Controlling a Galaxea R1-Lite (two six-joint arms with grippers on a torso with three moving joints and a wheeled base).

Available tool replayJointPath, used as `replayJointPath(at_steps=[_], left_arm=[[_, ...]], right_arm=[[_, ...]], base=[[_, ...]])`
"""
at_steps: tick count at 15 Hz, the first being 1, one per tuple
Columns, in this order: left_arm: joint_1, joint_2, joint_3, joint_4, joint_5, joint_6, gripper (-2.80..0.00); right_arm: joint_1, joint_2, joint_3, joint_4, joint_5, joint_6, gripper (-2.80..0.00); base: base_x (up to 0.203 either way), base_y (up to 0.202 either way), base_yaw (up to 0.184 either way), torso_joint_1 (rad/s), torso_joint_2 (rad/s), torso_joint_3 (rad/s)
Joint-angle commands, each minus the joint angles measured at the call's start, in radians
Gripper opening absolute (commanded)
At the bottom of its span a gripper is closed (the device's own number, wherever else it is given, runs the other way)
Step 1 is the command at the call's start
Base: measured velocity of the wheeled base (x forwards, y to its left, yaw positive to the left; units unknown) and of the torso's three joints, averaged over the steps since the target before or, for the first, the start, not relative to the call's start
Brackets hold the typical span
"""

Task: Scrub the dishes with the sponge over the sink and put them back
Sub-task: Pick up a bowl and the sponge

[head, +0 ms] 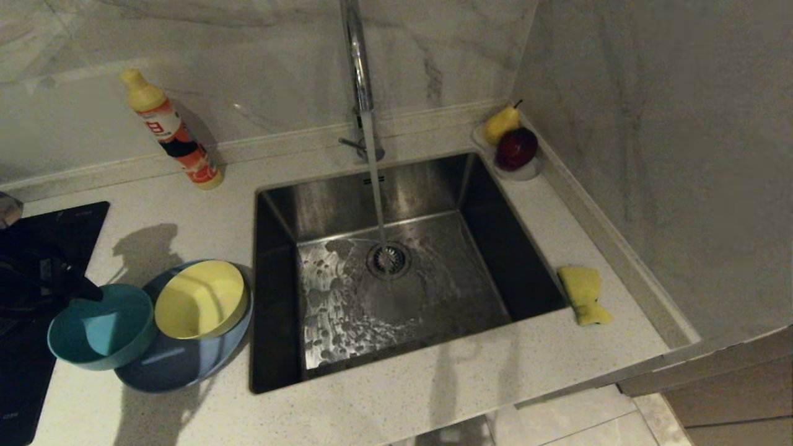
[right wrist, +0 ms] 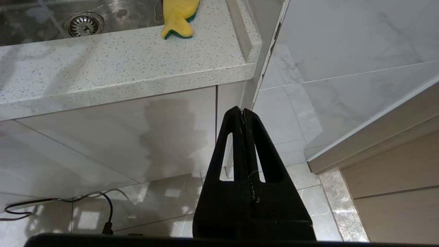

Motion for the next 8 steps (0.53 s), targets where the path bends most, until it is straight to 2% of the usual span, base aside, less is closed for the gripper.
replayJointPath(at_steps=[1,6,8], left_arm=[[-0.004,0.023,-0.002,0.003,0.004,0.001,0.00],[-0.018,0.035,0.008,0.005,0.032,0.005,0.00],[-0.017,0.043,0.000,0.002,0.055,0.025,0.00]], right_arm=[[0.000,-0.001,0.000,0.000,0.000,0.000,-2.80],[0.000,0.000,0.000,0.000,0.000,0.000,-2.80],[0.000,0.000,0.000,0.000,0.000,0.000,-2.80]], base=[[0.000,0.000,0.000,0.000,0.00,0.000],[0.000,0.000,0.000,0.000,0.00,0.000],[0.000,0.000,0.000,0.000,0.00,0.000]])
